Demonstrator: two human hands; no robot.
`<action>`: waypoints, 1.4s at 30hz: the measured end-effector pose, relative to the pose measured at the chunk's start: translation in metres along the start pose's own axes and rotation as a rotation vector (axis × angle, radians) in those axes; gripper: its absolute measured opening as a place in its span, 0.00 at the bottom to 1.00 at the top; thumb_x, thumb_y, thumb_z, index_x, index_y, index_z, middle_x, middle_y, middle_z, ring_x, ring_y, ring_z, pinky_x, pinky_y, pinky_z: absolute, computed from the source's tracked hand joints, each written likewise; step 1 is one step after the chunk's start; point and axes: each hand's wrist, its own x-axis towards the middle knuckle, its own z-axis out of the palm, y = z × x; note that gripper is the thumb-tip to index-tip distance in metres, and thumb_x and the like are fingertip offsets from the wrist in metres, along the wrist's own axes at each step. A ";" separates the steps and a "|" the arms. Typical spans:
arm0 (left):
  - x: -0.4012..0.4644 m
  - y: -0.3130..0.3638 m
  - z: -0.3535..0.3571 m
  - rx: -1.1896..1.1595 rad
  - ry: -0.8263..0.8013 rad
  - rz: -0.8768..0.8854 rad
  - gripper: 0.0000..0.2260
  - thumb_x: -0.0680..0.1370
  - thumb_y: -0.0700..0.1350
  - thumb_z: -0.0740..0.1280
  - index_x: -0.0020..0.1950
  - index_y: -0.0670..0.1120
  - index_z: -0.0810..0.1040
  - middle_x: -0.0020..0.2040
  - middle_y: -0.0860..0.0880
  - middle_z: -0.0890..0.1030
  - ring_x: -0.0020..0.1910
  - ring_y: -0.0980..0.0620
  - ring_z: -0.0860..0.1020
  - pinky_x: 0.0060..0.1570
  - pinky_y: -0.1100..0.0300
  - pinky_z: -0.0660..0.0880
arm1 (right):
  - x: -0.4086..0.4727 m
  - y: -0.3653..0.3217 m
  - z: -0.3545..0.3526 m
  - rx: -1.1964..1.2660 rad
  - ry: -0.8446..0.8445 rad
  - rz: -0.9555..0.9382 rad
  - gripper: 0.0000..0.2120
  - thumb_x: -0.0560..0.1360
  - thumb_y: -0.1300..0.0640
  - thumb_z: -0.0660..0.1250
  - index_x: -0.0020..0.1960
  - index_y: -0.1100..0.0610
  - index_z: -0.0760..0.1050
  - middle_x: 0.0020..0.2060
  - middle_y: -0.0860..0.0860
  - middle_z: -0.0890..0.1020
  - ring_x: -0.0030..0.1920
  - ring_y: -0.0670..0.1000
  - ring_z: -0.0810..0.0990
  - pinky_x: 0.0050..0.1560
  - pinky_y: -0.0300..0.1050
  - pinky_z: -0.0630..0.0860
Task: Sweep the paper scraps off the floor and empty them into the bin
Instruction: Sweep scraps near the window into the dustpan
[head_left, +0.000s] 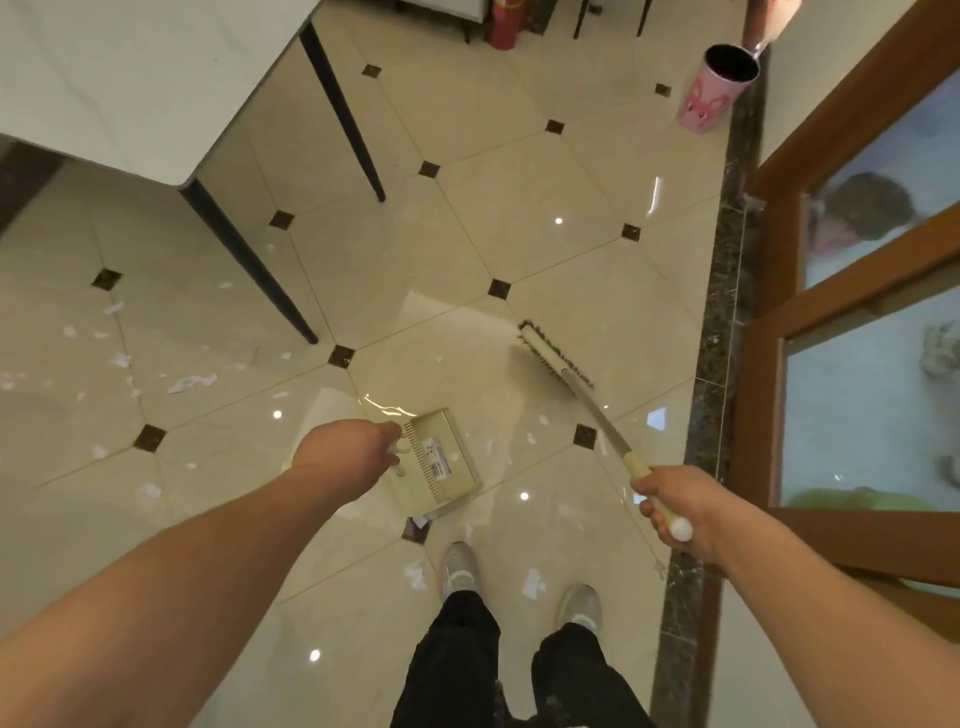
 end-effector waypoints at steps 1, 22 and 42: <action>0.001 0.004 0.002 0.015 0.006 0.024 0.13 0.82 0.56 0.62 0.64 0.55 0.74 0.47 0.52 0.81 0.44 0.49 0.79 0.41 0.57 0.77 | 0.009 0.006 -0.005 0.022 0.036 0.014 0.10 0.80 0.60 0.65 0.61 0.57 0.73 0.33 0.55 0.76 0.24 0.48 0.70 0.22 0.36 0.70; 0.023 0.145 0.003 0.037 0.051 0.149 0.14 0.81 0.56 0.64 0.65 0.53 0.75 0.48 0.49 0.83 0.46 0.46 0.81 0.42 0.55 0.78 | -0.017 0.137 -0.103 0.410 -0.167 0.144 0.12 0.77 0.61 0.68 0.60 0.60 0.74 0.28 0.55 0.75 0.20 0.46 0.68 0.18 0.34 0.68; -0.035 0.275 0.051 0.094 0.030 0.198 0.09 0.81 0.56 0.64 0.58 0.54 0.77 0.41 0.52 0.80 0.41 0.48 0.79 0.38 0.55 0.78 | -0.036 0.268 -0.125 0.388 -0.197 0.164 0.07 0.78 0.63 0.65 0.55 0.59 0.75 0.39 0.56 0.78 0.29 0.47 0.75 0.31 0.41 0.74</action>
